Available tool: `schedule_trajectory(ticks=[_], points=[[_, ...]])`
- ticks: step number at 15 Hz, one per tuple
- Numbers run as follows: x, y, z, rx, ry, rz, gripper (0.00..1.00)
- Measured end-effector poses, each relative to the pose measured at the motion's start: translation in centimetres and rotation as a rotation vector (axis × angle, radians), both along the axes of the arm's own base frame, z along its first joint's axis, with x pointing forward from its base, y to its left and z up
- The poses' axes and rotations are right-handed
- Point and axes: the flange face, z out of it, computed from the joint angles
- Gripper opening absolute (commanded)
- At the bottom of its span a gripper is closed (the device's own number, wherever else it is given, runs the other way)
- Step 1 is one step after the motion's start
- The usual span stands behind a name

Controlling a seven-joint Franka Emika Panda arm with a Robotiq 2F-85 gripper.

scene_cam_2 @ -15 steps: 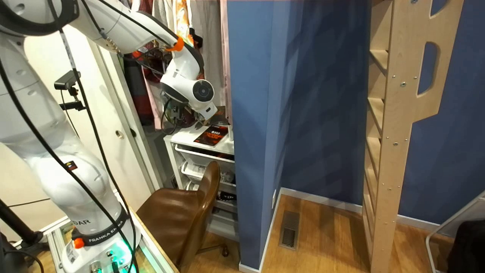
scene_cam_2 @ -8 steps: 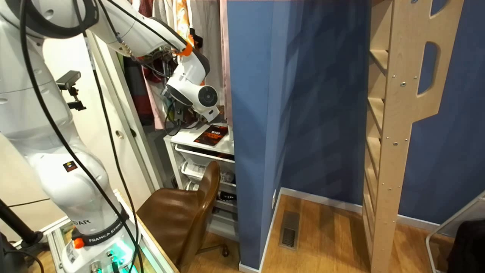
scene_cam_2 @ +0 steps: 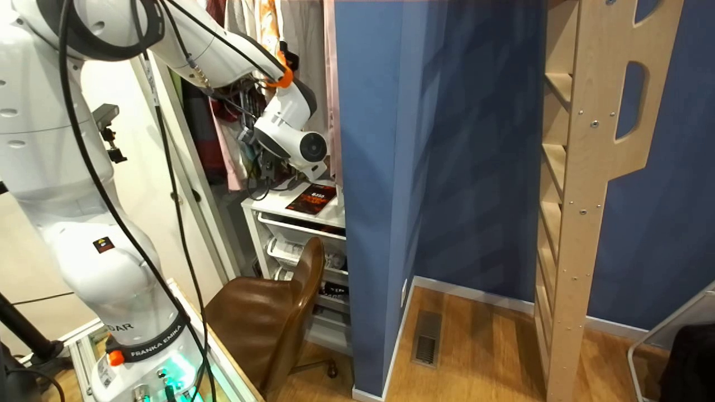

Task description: Put the wooden clothes hanger on the shelf

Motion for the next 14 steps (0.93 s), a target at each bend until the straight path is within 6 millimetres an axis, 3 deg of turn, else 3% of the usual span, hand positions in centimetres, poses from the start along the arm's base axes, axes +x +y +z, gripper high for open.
schedule_trajectory(ticks=[5, 7, 14], points=[[0.1, 0.1, -0.6, 0.020, 0.012, -0.002, 0.04], [0.1, 0.1, -0.7, 0.024, 0.015, -0.001, 0.42], [-0.2, 0.1, -3.1, 0.019, 0.064, -0.001, 0.89]])
